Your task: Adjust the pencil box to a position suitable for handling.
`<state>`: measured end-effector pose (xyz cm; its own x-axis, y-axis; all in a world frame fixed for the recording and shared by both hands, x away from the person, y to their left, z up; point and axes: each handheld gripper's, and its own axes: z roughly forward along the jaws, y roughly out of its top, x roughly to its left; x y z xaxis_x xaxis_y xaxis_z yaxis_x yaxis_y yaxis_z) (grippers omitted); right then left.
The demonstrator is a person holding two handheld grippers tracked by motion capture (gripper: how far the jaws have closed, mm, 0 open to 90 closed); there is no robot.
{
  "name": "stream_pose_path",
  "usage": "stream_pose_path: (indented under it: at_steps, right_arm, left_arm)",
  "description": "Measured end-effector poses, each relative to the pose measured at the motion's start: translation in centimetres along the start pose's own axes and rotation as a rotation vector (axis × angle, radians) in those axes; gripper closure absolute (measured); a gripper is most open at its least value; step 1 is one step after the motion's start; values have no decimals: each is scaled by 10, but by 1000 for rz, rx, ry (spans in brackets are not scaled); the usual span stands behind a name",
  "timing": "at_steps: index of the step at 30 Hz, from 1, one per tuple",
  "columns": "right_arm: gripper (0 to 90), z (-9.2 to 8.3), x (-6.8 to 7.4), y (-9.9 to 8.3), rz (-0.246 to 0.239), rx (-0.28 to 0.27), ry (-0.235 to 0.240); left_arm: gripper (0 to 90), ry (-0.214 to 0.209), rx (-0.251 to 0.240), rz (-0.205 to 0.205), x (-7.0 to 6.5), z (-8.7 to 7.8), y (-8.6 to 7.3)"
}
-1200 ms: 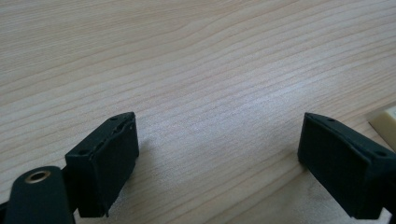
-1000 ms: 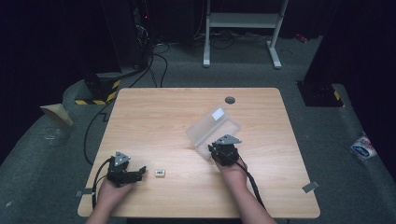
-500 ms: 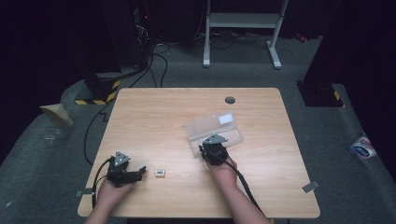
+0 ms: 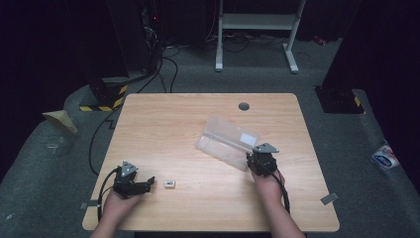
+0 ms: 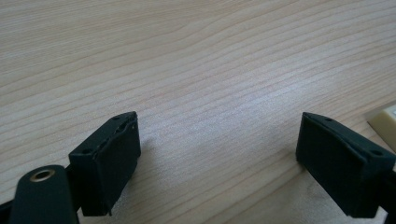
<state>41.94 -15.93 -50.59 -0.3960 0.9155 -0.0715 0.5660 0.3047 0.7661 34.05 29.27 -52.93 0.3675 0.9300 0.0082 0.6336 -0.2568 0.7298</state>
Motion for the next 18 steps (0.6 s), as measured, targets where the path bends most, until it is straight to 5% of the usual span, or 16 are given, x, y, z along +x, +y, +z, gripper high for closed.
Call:
stream_pose_path:
  at_steps: [13,18]
  right_arm:
    - [672,10,-9,3,5,-3,-26]
    - [590,1,-10,3,53,-28,-2]
  left_arm:
    - [140,1,-6,-4,0,1,0]
    - [141,2,-7,-6,0,1,0]
